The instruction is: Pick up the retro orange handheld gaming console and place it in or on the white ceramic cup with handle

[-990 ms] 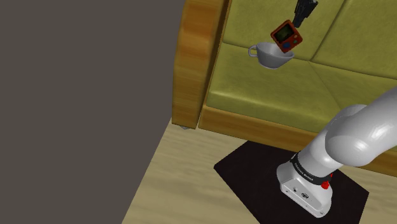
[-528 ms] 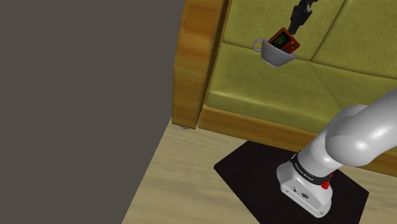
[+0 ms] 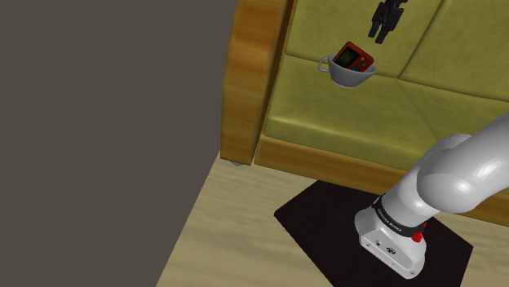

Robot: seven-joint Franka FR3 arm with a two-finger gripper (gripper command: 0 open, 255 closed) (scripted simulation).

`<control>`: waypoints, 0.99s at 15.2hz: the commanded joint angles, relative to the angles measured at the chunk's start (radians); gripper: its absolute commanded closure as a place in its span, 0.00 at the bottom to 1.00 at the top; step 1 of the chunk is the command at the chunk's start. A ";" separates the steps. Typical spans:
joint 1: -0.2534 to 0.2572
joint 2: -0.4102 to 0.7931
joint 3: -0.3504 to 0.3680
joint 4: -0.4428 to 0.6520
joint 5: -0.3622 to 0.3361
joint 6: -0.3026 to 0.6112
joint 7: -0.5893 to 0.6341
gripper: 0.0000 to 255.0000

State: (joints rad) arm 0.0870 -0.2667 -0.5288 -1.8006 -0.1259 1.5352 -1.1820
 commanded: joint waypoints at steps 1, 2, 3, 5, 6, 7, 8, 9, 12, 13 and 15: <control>0.000 0.000 0.000 0.000 0.000 0.000 0.000 0.00; 0.000 0.000 0.000 0.000 0.000 0.000 0.000 0.00; 0.000 0.000 0.000 0.000 0.000 0.000 0.000 0.00; 0.003 0.027 -0.003 0.093 0.012 -0.069 -0.011 0.00; 0.005 0.043 -0.006 0.142 0.019 -0.103 -0.017 0.00; 0.006 0.057 -0.009 0.183 0.025 -0.131 -0.023 0.00; 0.005 0.057 -0.009 0.183 0.025 -0.131 -0.023 0.00; 0.005 0.057 -0.009 0.183 0.025 -0.131 -0.023 0.00; 0.005 0.057 -0.009 0.183 0.025 -0.131 -0.023 0.00; 0.005 0.057 -0.009 0.183 0.025 -0.131 -0.023 0.00; 0.005 0.057 -0.009 0.183 0.025 -0.131 -0.023 0.00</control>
